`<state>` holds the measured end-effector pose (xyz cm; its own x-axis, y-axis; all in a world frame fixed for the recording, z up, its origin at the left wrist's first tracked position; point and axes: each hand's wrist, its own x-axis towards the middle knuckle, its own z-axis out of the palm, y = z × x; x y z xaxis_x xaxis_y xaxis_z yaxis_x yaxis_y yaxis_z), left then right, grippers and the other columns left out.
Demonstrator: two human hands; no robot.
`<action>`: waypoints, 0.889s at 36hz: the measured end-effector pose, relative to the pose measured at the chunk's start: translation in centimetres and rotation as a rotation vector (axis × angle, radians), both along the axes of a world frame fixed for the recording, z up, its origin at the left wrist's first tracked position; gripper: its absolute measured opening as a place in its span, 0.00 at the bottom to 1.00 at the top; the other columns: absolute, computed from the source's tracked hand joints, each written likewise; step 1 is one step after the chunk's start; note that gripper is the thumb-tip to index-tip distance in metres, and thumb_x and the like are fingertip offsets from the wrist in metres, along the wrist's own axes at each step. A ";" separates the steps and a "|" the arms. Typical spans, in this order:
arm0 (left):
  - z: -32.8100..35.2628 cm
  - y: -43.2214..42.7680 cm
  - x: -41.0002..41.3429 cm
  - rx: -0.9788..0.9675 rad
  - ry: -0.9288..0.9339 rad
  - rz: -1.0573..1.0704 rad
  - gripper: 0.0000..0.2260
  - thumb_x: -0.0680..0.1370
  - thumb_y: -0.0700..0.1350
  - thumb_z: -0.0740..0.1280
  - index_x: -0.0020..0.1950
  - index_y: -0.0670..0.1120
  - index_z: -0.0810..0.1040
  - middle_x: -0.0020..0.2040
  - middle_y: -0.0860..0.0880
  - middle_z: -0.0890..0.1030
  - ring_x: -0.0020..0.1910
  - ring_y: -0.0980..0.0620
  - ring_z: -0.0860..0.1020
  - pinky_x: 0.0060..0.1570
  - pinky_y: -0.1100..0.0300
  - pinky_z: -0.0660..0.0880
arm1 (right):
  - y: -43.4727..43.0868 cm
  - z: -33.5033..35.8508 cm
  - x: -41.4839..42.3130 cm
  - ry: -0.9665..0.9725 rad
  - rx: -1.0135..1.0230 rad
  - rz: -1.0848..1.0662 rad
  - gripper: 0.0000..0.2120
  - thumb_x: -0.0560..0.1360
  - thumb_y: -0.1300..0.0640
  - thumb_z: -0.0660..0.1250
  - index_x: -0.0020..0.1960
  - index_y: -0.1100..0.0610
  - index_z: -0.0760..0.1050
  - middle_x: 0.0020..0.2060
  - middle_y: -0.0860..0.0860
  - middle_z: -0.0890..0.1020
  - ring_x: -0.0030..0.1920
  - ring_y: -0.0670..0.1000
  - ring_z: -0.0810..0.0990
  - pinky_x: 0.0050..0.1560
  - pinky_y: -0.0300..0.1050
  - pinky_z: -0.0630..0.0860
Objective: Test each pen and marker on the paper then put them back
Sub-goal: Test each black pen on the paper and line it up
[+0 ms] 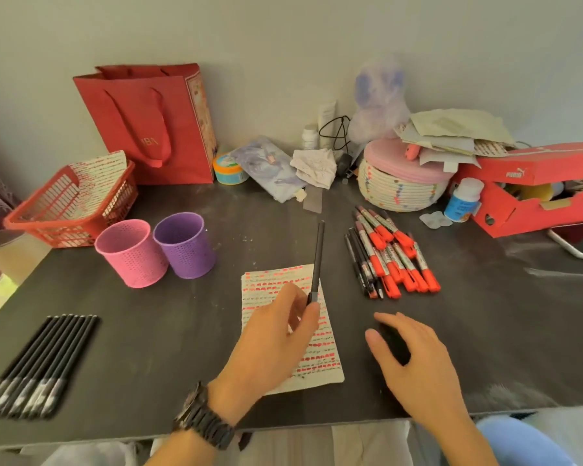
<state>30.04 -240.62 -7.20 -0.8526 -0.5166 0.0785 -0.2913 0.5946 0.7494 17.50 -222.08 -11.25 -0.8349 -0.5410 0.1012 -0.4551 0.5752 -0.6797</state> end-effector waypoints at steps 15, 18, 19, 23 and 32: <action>-4.8 5.0 13.6 0.074 0.000 0.000 0.19 0.81 0.66 0.51 0.42 0.56 0.73 0.38 0.59 0.77 0.39 0.57 0.77 0.38 0.58 0.72 | -3.2 1.4 14.3 -0.722 -0.488 0.249 0.12 0.75 0.45 0.65 0.43 0.51 0.83 0.32 0.48 0.83 0.29 0.43 0.77 0.30 0.35 0.73; -5.2 5.4 13.8 0.113 -0.019 0.030 0.25 0.78 0.72 0.50 0.39 0.56 0.75 0.30 0.60 0.74 0.30 0.58 0.72 0.31 0.66 0.63 | -3.0 1.0 14.9 -0.656 -0.471 0.222 0.12 0.76 0.45 0.63 0.43 0.50 0.81 0.31 0.47 0.82 0.28 0.43 0.76 0.29 0.35 0.73; -5.3 5.5 13.8 0.123 -0.019 0.045 0.25 0.77 0.73 0.50 0.36 0.58 0.75 0.28 0.59 0.72 0.28 0.57 0.70 0.30 0.66 0.62 | -2.9 1.0 14.8 -0.617 -0.459 0.232 0.11 0.77 0.45 0.62 0.43 0.49 0.80 0.30 0.48 0.81 0.27 0.43 0.76 0.30 0.36 0.73; -5.1 5.8 13.5 0.167 0.038 0.073 0.20 0.77 0.74 0.53 0.33 0.65 0.70 0.26 0.60 0.70 0.27 0.58 0.69 0.30 0.67 0.62 | -2.5 1.9 14.0 -0.535 -0.466 0.304 0.10 0.80 0.47 0.63 0.43 0.47 0.80 0.28 0.50 0.78 0.26 0.46 0.76 0.30 0.38 0.75; -3.9 1.9 11.8 -0.128 0.062 0.282 0.14 0.73 0.67 0.62 0.41 0.61 0.61 0.39 0.61 0.75 0.43 0.59 0.74 0.35 0.64 0.70 | -3.4 4.4 8.4 -0.630 -0.779 0.043 0.13 0.75 0.42 0.68 0.42 0.51 0.73 0.28 0.53 0.77 0.24 0.53 0.75 0.25 0.43 0.72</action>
<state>41.87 -238.71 -11.13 -0.6686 -0.7146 0.2058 -0.4143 0.5878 0.6949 25.86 -225.47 -6.86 -0.8394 -0.5434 -0.0134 0.1074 -0.1416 -0.9841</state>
